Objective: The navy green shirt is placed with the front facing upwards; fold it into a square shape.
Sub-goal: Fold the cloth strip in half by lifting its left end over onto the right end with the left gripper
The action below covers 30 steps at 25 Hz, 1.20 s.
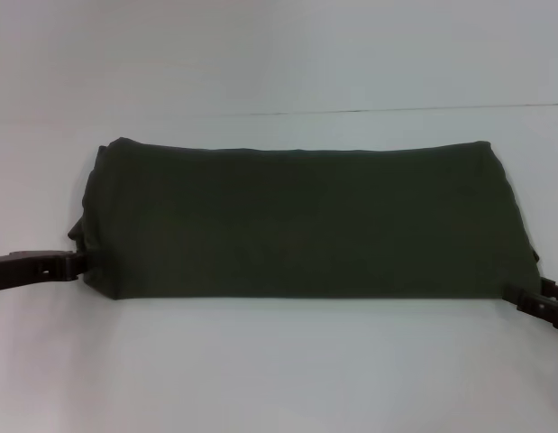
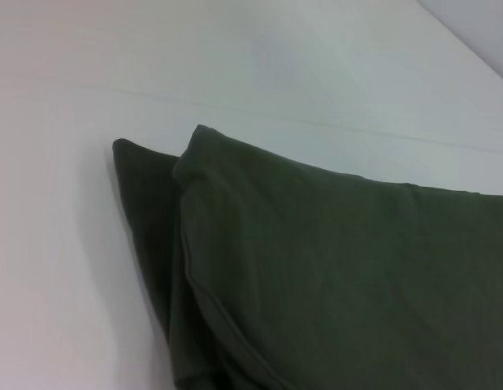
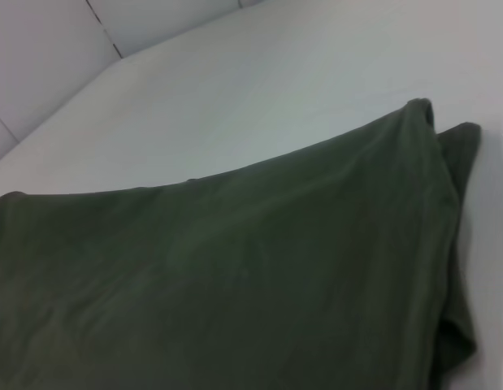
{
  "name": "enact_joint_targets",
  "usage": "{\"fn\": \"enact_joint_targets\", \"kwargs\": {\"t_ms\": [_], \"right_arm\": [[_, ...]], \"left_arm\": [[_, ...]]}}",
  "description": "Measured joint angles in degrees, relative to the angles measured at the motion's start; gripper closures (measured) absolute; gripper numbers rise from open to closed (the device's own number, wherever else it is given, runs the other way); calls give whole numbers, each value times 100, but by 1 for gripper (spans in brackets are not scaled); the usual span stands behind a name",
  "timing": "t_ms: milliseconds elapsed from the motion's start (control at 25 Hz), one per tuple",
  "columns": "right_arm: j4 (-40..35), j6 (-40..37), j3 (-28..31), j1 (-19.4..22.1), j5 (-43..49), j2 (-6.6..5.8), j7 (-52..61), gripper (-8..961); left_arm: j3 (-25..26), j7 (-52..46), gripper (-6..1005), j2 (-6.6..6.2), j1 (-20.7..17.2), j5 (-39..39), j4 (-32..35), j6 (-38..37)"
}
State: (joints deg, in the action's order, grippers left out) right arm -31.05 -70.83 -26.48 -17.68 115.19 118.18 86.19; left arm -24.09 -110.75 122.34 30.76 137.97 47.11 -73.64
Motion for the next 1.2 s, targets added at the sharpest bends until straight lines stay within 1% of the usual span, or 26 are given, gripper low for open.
{"fn": "enact_joint_targets", "kwargs": {"t_ms": [280,480,680,800,1000,1200], "right_arm": [[155,144,-30,-104,-18,6,0,189],[200,263,-77,-198,-19,50,23,194],[210,416,-172,-248,-20,62,98,199],[224,450,-244,-273,-11,65,118,395],[234,447,-296,-277,27,74,149,641],[228,431,-300,-263,44,76,150,808]], "left_arm": [[3,-6,919,-11,1,-52,0,-78],[10,30,918,-11,13,-155,0,-58],[3,43,918,-2,8,-183,-3,-70],[8,45,919,0,1,-185,-4,-73],[5,45,919,0,-1,-192,-3,-80],[2,54,918,0,-9,-193,-11,-81]]}}
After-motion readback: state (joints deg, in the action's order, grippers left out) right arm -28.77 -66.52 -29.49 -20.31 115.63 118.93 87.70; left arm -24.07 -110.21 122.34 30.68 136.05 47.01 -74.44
